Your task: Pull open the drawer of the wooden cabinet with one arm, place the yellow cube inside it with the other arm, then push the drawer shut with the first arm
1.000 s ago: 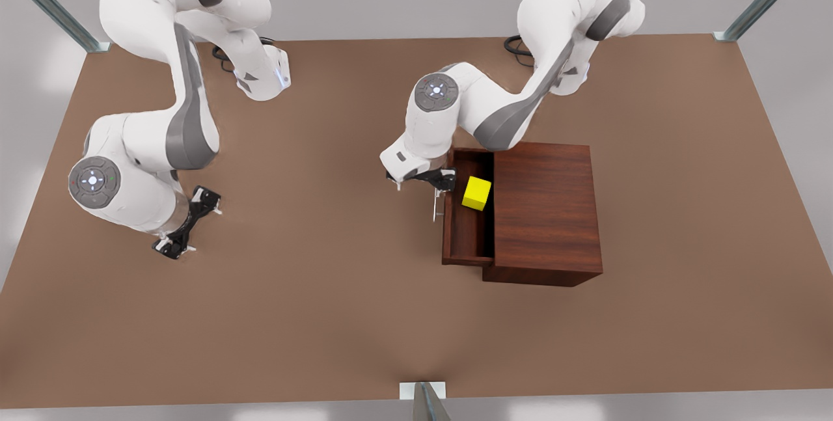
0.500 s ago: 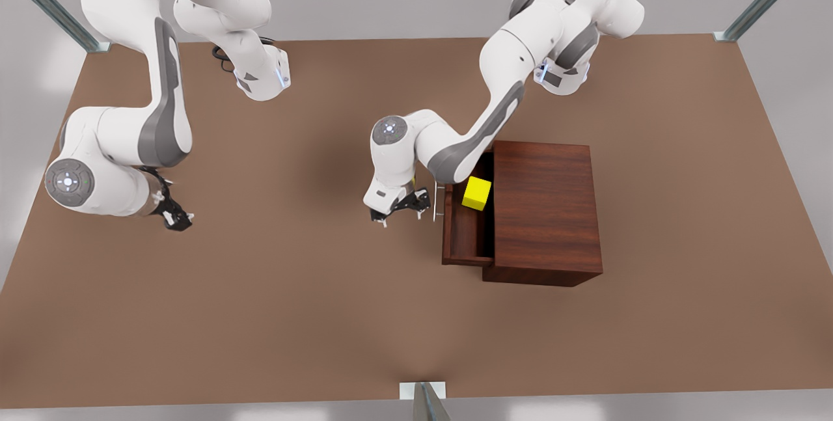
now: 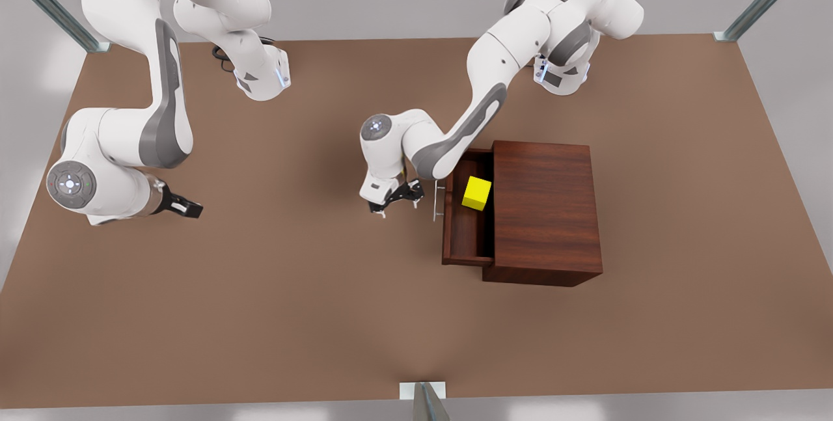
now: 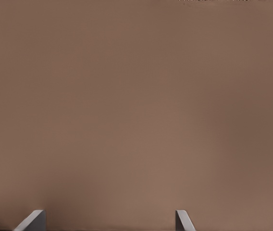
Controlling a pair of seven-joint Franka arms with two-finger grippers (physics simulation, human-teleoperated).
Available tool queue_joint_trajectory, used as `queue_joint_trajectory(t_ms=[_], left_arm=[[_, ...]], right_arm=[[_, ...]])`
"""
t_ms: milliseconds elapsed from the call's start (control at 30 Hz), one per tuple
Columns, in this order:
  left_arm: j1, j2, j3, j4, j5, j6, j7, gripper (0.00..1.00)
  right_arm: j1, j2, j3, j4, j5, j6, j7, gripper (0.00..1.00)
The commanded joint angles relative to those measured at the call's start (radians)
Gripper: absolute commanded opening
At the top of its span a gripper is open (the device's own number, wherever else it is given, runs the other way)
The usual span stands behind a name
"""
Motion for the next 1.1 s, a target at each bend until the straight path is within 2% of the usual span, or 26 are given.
queue_joint_trajectory(t_ms=[0,167,600,833,967,1067], left_arm=[[0.002,-0.004,-0.001,-0.007,-0.001,-0.008,-0.047,1.0],[0.025,-0.032,-0.001,-0.009,-0.007,-0.077,0.001,1.0],[0.08,-0.061,-0.004,-0.041,-0.025,-0.107,0.111,1.0],[0.08,-0.096,-0.008,-0.114,-0.044,-0.097,0.128,1.0],[0.089,-0.158,-0.008,-0.234,-0.045,-0.024,0.162,1.0],[0.091,-0.176,-0.008,-0.234,-0.059,-0.037,0.162,1.0]], right_arm=[[0.0,-0.001,0.0,0.0,-0.002,-0.002,-0.387,1.0],[0.002,0.001,0.0,0.0,-0.002,-0.002,-0.384,1.0],[0.0,0.002,0.0,0.0,0.0,-0.002,-0.395,1.0],[0.002,0.008,0.001,0.0,-0.002,-0.002,-0.382,1.0],[0.003,0.01,0.003,0.0,0.0,-0.002,-0.382,1.0],[0.003,0.01,0.003,0.0,0.0,-0.002,-0.382,1.0]])
